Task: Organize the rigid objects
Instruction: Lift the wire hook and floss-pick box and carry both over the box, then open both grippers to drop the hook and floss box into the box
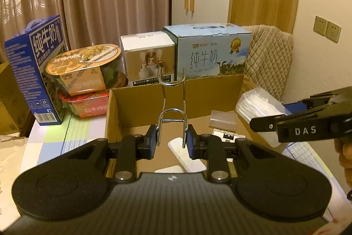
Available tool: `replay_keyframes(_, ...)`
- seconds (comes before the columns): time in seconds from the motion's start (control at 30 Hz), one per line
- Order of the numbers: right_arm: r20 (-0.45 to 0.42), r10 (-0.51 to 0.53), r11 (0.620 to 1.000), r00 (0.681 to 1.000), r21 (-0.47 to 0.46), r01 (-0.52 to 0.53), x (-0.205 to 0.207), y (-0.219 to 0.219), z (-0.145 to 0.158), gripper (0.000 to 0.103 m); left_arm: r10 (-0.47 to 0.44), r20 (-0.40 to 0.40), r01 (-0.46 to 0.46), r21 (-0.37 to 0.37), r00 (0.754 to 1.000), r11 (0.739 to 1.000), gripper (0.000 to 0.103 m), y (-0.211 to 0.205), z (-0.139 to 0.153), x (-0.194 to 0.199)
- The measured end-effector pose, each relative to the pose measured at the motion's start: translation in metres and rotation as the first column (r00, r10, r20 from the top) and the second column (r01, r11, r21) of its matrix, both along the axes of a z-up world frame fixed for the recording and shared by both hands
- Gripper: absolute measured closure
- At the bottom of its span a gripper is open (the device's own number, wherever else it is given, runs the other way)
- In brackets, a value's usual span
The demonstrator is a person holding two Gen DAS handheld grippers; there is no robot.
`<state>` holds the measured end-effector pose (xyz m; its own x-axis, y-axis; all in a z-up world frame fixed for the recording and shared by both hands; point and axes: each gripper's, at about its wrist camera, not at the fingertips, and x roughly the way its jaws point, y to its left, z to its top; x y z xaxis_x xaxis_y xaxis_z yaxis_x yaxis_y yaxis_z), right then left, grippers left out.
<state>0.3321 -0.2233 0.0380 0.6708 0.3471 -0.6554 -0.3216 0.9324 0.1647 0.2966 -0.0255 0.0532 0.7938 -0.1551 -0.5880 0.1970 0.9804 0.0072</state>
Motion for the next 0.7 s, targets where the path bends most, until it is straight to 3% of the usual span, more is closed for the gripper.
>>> replay_keyframes(0.7, -0.056, -0.038, 0.999, 0.998, -0.006, 0.037, 0.024, -0.006, -0.025, 0.050, 0.019, -0.112, -0.018, 0.014, 0.993, 1.000, 0.080, 0.002, -0.031, 0.041)
